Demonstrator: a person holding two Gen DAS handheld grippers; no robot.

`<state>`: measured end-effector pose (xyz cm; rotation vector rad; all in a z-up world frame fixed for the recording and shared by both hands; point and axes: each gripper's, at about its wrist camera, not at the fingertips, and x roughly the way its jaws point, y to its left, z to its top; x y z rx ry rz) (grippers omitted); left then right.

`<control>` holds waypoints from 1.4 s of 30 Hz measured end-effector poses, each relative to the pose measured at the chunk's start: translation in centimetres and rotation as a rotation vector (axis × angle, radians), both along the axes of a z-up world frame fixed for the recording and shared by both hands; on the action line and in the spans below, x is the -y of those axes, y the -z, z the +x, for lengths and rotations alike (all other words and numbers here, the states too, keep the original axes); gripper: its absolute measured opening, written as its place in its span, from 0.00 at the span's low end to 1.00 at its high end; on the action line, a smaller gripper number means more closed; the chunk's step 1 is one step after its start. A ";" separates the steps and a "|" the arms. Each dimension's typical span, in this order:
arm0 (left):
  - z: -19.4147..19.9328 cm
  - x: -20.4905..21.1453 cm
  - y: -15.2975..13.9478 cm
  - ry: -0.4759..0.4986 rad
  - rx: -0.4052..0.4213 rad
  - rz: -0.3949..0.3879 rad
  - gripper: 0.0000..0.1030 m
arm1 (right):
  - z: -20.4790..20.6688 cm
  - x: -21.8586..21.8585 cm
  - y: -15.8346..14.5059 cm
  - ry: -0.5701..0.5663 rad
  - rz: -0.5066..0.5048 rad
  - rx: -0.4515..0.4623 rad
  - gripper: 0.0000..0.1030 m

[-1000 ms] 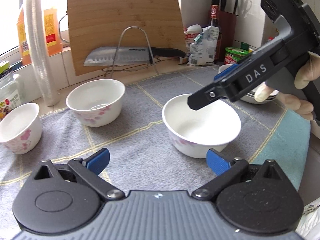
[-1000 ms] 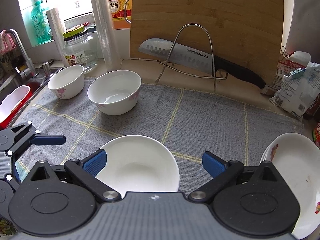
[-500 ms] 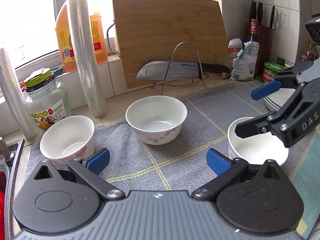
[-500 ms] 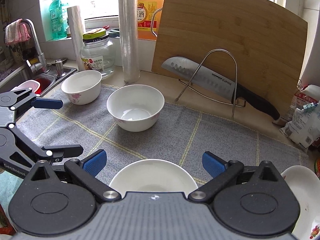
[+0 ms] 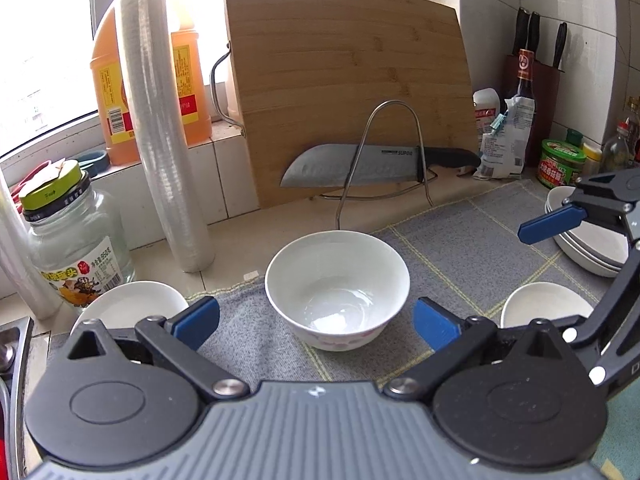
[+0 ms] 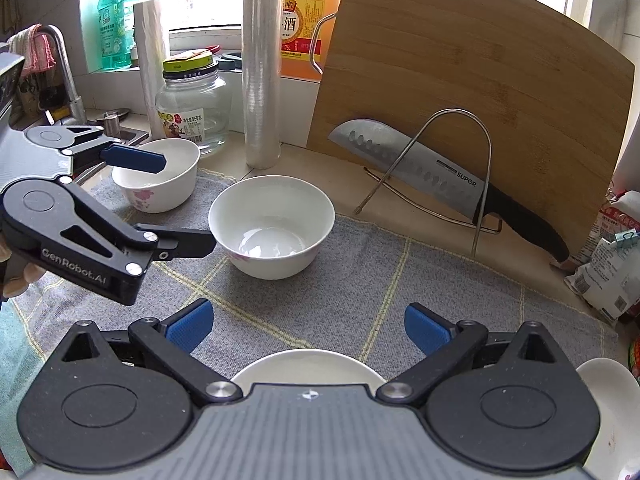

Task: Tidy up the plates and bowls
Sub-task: 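Grasp a second white bowl rim with the left tool while the right tool holds its bowl, then carry the second bowl with the left tool into the bowl held by the right tool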

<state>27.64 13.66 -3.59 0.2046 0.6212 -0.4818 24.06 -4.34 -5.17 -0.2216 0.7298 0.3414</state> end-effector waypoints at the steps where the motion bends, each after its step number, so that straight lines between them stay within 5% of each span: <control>1: 0.4 0.1 0.1 0.003 -0.003 -0.004 0.99 | 0.1 -0.1 0.1 -0.003 -0.006 0.001 1.00; 26: 8.9 1.0 1.8 -0.016 -0.218 -0.086 0.98 | 4.5 -3.3 1.6 -0.099 -0.084 -0.022 1.00; 42: 10.3 1.6 3.0 0.018 -0.301 -0.119 0.78 | 7.8 -4.5 3.2 -0.135 -0.076 -0.084 0.85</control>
